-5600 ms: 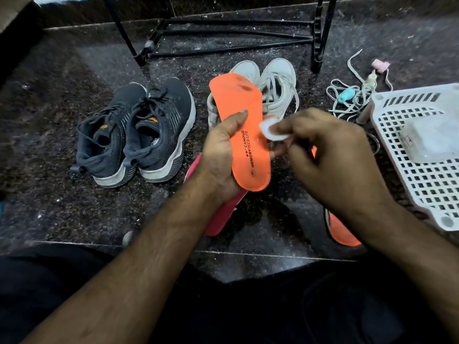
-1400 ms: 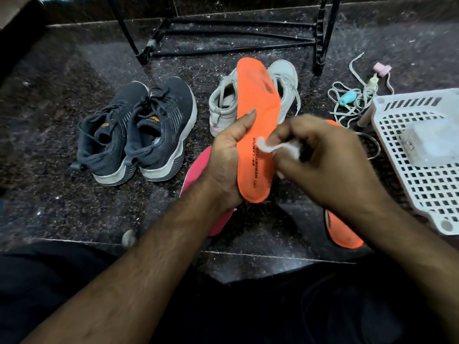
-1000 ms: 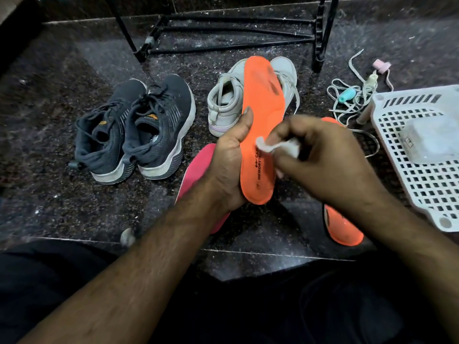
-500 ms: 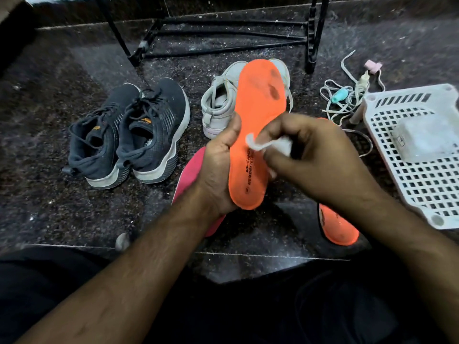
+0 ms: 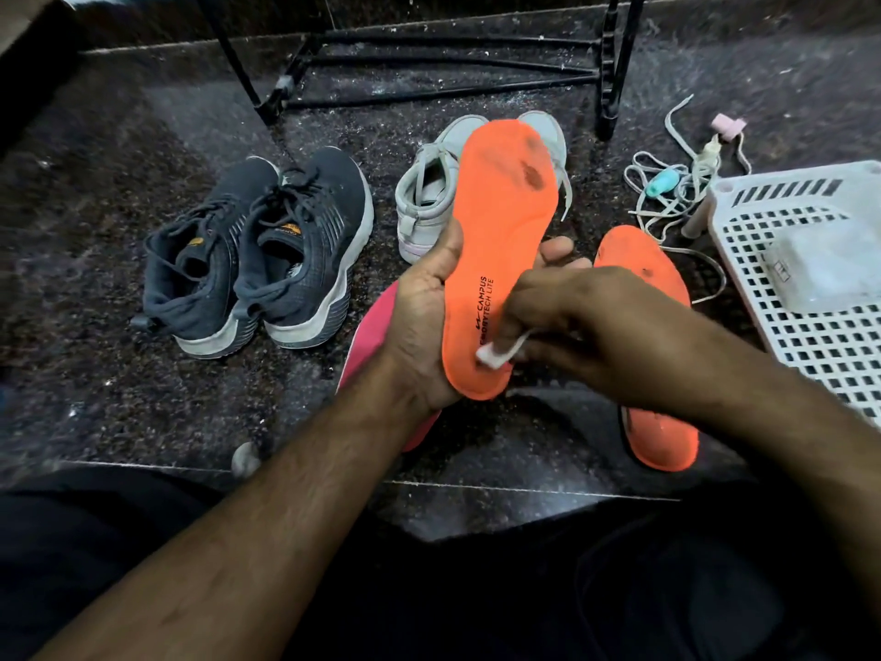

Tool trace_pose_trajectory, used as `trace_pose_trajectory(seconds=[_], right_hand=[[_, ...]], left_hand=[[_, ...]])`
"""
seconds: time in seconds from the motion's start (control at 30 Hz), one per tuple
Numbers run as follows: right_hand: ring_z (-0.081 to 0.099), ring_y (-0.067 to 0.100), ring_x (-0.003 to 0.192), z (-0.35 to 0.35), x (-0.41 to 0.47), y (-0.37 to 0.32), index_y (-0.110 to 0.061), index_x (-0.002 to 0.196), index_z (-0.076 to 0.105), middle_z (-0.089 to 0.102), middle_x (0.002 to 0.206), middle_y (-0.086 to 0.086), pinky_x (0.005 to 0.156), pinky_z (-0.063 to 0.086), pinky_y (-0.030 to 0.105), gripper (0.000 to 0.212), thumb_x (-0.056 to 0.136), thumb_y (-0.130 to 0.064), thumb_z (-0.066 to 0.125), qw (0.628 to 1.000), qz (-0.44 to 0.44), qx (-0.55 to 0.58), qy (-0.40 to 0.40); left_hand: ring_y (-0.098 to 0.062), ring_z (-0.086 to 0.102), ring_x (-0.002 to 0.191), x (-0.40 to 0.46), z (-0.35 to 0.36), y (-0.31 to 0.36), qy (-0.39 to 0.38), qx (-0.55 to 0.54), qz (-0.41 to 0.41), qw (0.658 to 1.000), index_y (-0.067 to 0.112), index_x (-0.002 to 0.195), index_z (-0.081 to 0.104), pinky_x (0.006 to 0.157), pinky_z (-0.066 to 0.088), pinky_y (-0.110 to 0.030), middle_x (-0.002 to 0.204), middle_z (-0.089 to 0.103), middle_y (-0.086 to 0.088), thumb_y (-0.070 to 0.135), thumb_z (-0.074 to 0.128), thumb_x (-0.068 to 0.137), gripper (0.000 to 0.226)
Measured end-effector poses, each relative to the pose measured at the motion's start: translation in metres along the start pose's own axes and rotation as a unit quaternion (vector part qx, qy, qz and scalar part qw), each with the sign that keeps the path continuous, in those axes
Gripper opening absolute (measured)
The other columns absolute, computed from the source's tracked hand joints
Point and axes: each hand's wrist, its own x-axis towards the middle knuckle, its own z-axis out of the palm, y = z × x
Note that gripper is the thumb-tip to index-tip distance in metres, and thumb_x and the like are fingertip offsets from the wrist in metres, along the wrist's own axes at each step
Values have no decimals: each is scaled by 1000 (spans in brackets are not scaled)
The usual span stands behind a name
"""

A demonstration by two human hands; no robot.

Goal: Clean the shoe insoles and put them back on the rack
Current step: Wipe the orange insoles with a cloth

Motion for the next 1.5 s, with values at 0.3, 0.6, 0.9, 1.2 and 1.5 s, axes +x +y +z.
trace_pose_trajectory(seconds=[0.3, 0.6, 0.9, 1.2, 1.5], right_hand=[[61, 22, 81, 24, 6, -11, -17, 93, 70, 63, 87, 0, 72, 40, 29, 17, 79, -9, 64, 988, 91, -28, 118], [61, 7, 70, -4, -2, -8, -23, 92, 71, 63, 74, -16, 75, 51, 27, 21, 82, -5, 67, 972, 123, 108, 166], [59, -2, 73, 17, 2, -27, -26, 89, 72, 67, 81, -15, 75, 44, 14, 19, 78, -12, 64, 990, 91, 86, 60], [55, 7, 76, 18, 1, -13, -23, 95, 69, 68, 89, -5, 73, 42, 25, 18, 80, -18, 61, 974, 156, 14, 166], [57, 2, 65, -9, -1, 9, -26, 93, 72, 70, 79, -10, 70, 52, 24, 16, 81, -16, 69, 938, 244, -16, 247]], left_hand=[[-38, 39, 143, 1, 1, 3, 18, -34, 50, 998, -4, 142, 48, 117, 35, -51, 150, 42, -26, 59, 28, 101, 78], [-28, 74, 88, -2, 7, 2, 41, -26, 52, 997, 3, 95, 79, 85, 57, -37, 96, 76, -15, 62, 21, 102, 83], [-35, 57, 125, 1, 0, 2, 57, -25, 38, 997, -4, 119, 63, 114, 37, -49, 113, 67, -21, 64, 29, 99, 78], [-28, 69, 109, 0, 10, -14, 70, -16, -2, 997, 1, 121, 68, 98, 52, -38, 120, 70, -18, 60, 37, 97, 70], [-24, 67, 112, -1, 14, -28, 32, 38, -20, 999, 21, 121, 71, 103, 45, -59, 121, 70, -7, 57, 38, 96, 54]])
